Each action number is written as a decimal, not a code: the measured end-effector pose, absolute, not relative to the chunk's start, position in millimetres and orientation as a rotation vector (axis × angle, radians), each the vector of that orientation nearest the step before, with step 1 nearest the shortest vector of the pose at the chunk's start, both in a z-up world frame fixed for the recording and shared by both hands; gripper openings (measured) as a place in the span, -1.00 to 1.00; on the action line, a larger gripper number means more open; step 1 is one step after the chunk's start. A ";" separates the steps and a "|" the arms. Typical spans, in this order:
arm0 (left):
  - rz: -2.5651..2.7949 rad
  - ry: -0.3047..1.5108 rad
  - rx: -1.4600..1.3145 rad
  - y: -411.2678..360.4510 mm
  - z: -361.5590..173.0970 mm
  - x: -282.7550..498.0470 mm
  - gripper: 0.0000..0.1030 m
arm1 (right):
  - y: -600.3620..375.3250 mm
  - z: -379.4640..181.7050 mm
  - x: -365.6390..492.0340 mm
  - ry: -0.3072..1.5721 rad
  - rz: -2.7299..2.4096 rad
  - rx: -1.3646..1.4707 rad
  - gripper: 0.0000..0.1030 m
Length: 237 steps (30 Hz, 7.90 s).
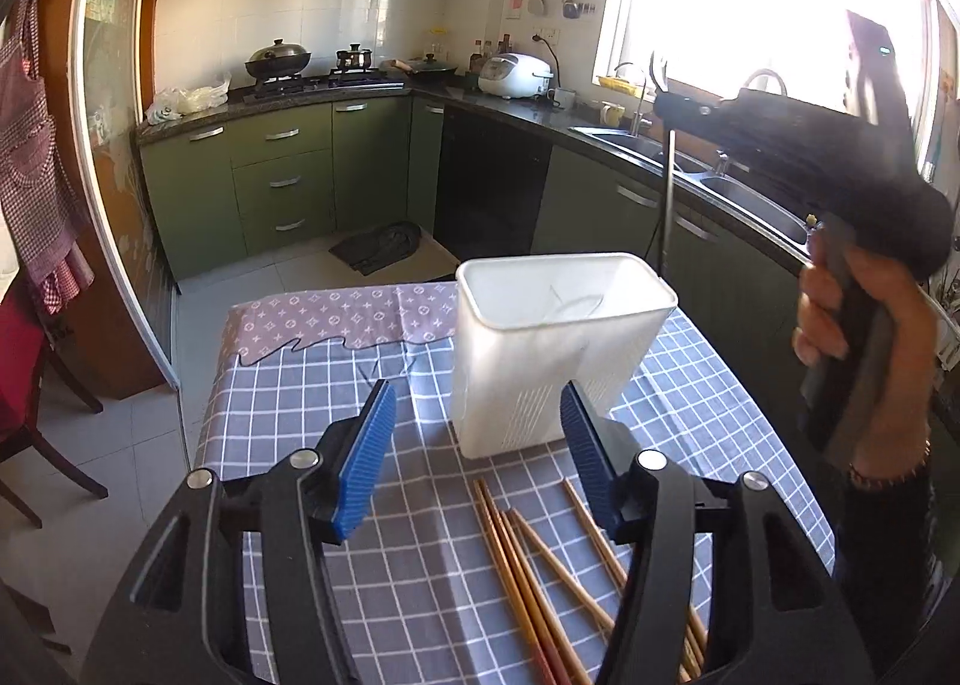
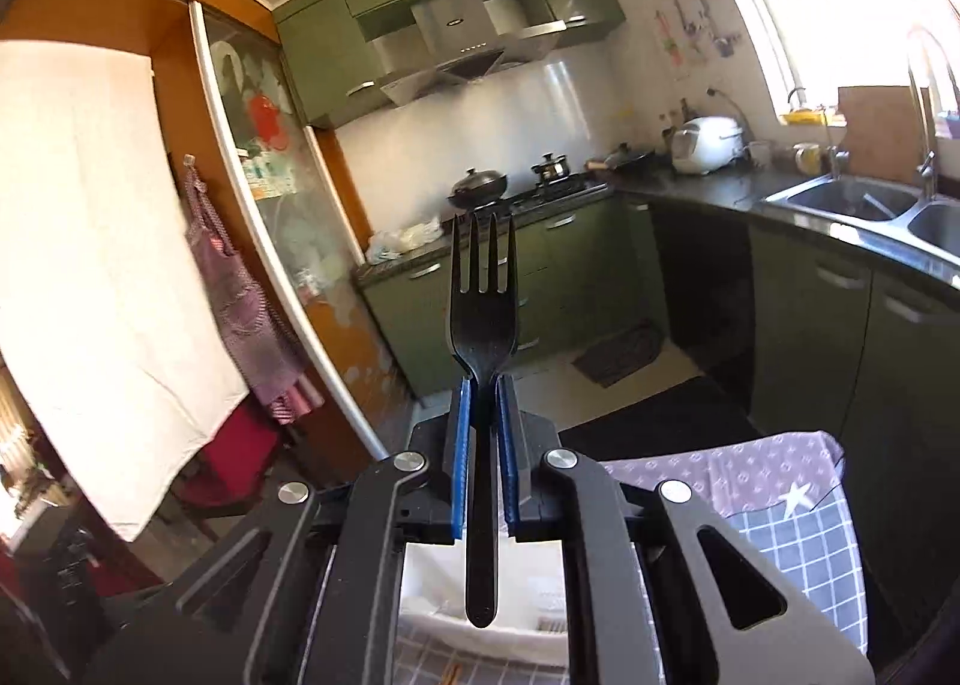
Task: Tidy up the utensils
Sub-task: 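Drop the spoon into the white holder with the left gripper while the right drops the fork in, then grasp a red-tipped wooden chopstick with the left gripper and lift it, then grasp a wooden chopstick with the right gripper while the left holds its chopstick upright, then carry both chopsticks over the white holder and open both grippers to drop them in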
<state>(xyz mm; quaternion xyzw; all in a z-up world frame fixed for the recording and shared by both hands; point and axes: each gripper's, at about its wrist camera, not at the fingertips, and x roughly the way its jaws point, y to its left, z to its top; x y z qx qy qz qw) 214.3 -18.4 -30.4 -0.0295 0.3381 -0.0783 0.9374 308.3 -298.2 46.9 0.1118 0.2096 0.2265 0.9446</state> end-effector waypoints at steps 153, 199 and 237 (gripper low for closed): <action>-0.240 0.786 0.002 -46.8 -44.1 149.7 -0.88 | -290.9 -177.9 224.1 1.215 0.423 -0.173 -0.50; -0.224 0.760 0.055 -47.6 -27.2 132.7 -0.88 | -349.0 -23.7 108.8 0.703 0.503 0.016 -0.87; -0.149 0.559 0.073 -66.2 86.9 285.1 -0.88 | -330.8 167.5 187.4 0.426 0.517 0.022 -0.87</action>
